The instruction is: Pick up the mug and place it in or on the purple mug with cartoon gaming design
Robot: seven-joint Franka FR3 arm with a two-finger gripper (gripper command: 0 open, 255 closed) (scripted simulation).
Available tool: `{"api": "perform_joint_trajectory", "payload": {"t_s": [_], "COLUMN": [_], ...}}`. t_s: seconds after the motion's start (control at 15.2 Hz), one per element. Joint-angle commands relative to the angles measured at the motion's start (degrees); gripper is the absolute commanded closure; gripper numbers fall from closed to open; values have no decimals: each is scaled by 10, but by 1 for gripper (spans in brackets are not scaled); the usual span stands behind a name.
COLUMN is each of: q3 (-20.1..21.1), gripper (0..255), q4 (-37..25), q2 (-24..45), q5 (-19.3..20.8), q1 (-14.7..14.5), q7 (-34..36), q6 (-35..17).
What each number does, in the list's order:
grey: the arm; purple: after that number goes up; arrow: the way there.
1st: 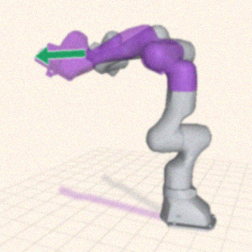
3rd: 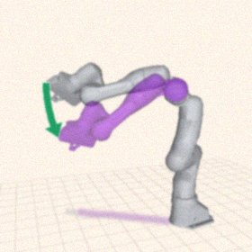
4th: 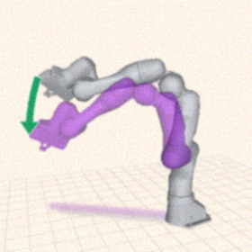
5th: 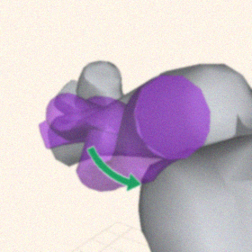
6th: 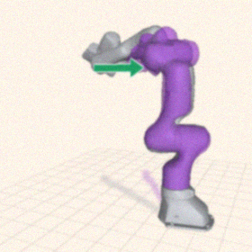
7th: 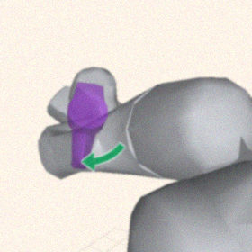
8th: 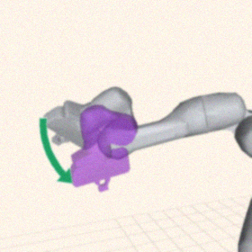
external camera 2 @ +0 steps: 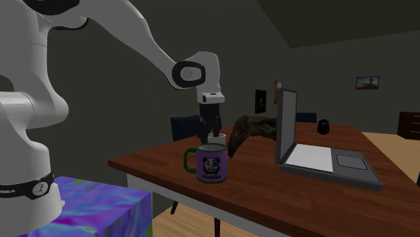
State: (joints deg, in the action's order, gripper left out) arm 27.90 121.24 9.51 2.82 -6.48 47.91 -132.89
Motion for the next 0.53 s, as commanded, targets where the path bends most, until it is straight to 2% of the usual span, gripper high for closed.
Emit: {"api": "perform_joint_trajectory", "payload": {"t_s": [0.0, 0.33, 0.4, 0.46], "q3": [0, 0, 0, 0], "gripper": [0, 0, 255, 255], "q4": [1, 1, 1, 1], "q2": [1, 1, 1, 1], "q5": [1, 1, 1, 1], "q1": [0, 0, 0, 0], "q7": [0, 0, 0, 0], "q6": [-2, -2, -2, -2]}}
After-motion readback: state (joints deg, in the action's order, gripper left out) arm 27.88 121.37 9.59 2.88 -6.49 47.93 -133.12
